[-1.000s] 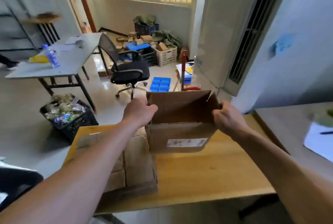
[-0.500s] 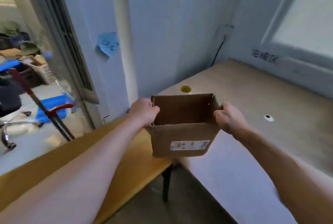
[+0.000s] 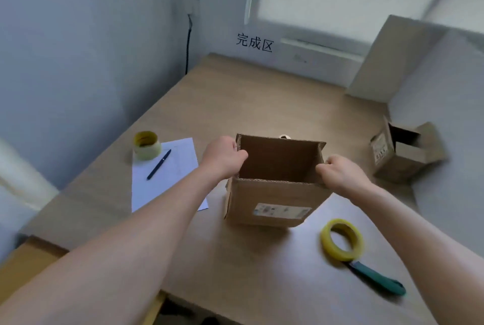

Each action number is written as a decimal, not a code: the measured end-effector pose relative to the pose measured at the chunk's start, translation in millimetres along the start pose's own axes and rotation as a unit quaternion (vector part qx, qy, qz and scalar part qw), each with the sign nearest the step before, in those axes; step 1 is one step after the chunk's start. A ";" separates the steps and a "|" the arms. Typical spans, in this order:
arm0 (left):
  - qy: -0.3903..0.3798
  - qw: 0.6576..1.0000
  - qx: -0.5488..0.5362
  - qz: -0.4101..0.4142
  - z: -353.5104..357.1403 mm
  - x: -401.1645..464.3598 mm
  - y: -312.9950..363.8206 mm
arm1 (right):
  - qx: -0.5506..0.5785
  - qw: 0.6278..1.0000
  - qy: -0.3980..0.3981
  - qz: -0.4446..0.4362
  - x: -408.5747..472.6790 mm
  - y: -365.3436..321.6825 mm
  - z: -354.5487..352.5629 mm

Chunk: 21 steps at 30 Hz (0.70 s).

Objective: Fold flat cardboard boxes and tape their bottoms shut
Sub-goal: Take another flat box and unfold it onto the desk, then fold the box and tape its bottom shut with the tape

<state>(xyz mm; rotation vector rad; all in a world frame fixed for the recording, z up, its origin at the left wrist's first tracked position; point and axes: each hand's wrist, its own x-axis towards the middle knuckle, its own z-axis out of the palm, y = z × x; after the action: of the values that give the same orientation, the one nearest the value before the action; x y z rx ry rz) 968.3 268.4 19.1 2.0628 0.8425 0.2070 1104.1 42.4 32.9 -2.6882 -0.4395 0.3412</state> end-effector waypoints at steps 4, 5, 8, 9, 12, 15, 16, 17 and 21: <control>-0.055 0.996 0.072 0.024 26.1 31.5 8.7 | 0.088 0.993 -0.038 0.073 11.1 14.9 12.0; -0.073 0.993 0.082 0.033 30.2 36.4 10.0 | 0.122 0.988 -0.043 0.080 12.5 17.4 15.7; -0.199 0.977 0.059 0.056 29.4 49.3 14.9 | 0.174 0.981 -0.053 0.065 18.1 16.4 15.5; -0.247 0.966 0.049 0.064 26.0 51.6 15.2 | 0.187 0.978 -0.069 0.057 20.6 15.4 14.0; -0.341 0.926 0.104 0.123 17.2 54.9 11.6 | 0.239 0.964 -0.116 0.001 22.4 16.8 8.3; -0.267 0.944 0.125 0.150 23.6 62.0 -0.7 | 0.253 0.955 -0.144 -0.055 23.7 21.4 6.7; -0.202 0.960 0.123 0.152 27.2 62.7 -3.5 | 0.238 0.960 -0.135 -0.064 25.5 23.1 9.9; -0.124 0.969 0.141 0.162 31.9 62.7 -6.0 | 0.205 0.971 -0.107 -0.067 28.3 25.1 15.3; 0.072 0.951 0.234 0.188 51.0 57.6 -17.5 | -0.013 0.991 0.099 -0.092 35.0 24.7 37.4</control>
<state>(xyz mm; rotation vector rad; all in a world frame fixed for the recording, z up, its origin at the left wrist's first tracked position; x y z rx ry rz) 1025.5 277.7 -34.5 2.6792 0.6126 0.4004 1131.6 45.8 -16.8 -2.6464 -0.6273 0.0146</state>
